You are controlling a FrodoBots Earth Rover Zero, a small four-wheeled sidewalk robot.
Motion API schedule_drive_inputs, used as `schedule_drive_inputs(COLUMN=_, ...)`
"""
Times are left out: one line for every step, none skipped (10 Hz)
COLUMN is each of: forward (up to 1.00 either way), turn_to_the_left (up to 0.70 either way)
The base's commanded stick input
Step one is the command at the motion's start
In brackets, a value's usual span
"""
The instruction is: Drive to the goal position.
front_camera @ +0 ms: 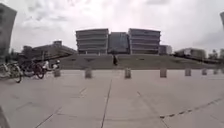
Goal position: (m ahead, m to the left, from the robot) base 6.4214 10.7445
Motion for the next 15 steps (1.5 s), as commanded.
schedule_drive_inputs(forward=0.7, turn_to_the_left=0.0)
schedule_drive_inputs(forward=0.7, turn_to_the_left=0.0)
schedule_drive_inputs(forward=0.7, turn_to_the_left=0.0)
schedule_drive_inputs(forward=0.7, turn_to_the_left=0.0)
schedule_drive_inputs(forward=0.7, turn_to_the_left=0.0)
schedule_drive_inputs(forward=0.7, turn_to_the_left=0.0)
schedule_drive_inputs(forward=0.7, turn_to_the_left=0.0)
schedule_drive_inputs(forward=0.7, turn_to_the_left=0.0)
schedule_drive_inputs(forward=0.7, turn_to_the_left=0.0)
schedule_drive_inputs(forward=0.7, turn_to_the_left=0.0)
schedule_drive_inputs(forward=0.7, turn_to_the_left=0.0)
schedule_drive_inputs(forward=0.7, turn_to_the_left=0.0)
schedule_drive_inputs(forward=0.7, turn_to_the_left=0.0)
schedule_drive_inputs(forward=0.7, turn_to_the_left=0.0)
schedule_drive_inputs(forward=0.7, turn_to_the_left=0.0)
